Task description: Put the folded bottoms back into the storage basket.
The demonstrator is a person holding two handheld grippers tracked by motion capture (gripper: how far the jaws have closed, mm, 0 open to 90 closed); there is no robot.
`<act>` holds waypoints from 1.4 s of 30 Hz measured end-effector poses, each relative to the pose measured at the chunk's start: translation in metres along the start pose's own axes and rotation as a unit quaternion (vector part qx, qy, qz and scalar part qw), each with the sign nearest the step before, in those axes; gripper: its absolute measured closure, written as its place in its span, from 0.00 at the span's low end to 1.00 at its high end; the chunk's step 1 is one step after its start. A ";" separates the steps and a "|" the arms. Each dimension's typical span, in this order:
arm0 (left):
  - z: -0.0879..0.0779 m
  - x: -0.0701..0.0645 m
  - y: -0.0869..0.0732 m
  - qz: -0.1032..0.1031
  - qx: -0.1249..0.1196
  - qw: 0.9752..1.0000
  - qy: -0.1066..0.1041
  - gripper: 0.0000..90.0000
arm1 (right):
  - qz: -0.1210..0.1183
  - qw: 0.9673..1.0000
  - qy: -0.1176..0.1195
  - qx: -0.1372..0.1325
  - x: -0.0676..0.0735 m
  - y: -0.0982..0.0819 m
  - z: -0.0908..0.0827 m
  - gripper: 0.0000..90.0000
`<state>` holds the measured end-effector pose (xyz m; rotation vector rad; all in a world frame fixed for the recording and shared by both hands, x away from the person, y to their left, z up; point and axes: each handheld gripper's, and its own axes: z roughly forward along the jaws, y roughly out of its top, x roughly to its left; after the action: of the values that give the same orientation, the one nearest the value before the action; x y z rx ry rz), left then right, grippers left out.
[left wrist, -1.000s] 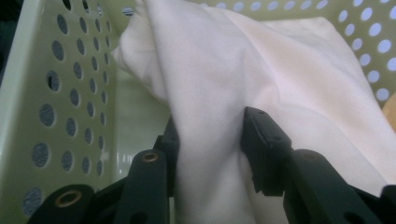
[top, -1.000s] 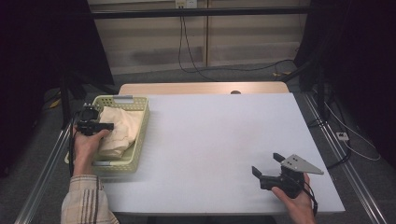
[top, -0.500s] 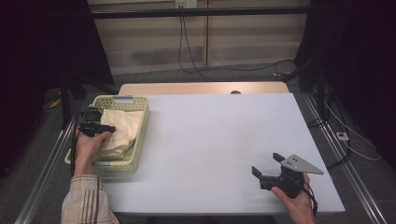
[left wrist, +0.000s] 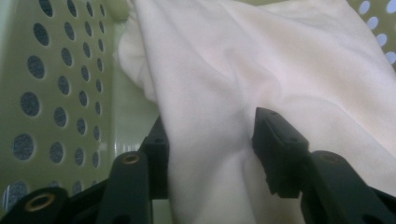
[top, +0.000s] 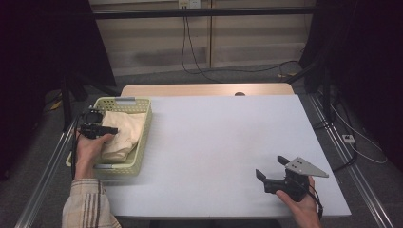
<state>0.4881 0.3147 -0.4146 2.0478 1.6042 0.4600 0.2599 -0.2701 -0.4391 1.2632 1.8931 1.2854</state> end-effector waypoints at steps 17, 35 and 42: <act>-0.008 -0.001 0.002 0.001 -0.023 1.000 -0.020 0.18 | -0.001 1.000 0.003 0.001 0.001 0.000 0.001 0.06; -0.030 -0.001 0.002 0.020 -0.125 0.992 -0.013 0.07 | 0.003 1.000 0.009 0.001 -0.002 -0.001 0.002 0.06; -0.036 0.003 0.002 0.015 -0.153 0.988 -0.003 0.07 | 0.000 1.000 0.005 0.002 -0.001 -0.001 0.001 0.06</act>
<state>0.4703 0.3240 -0.3840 1.8415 1.4029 0.6669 0.2606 -0.2709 -0.4403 1.2608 1.9032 1.2903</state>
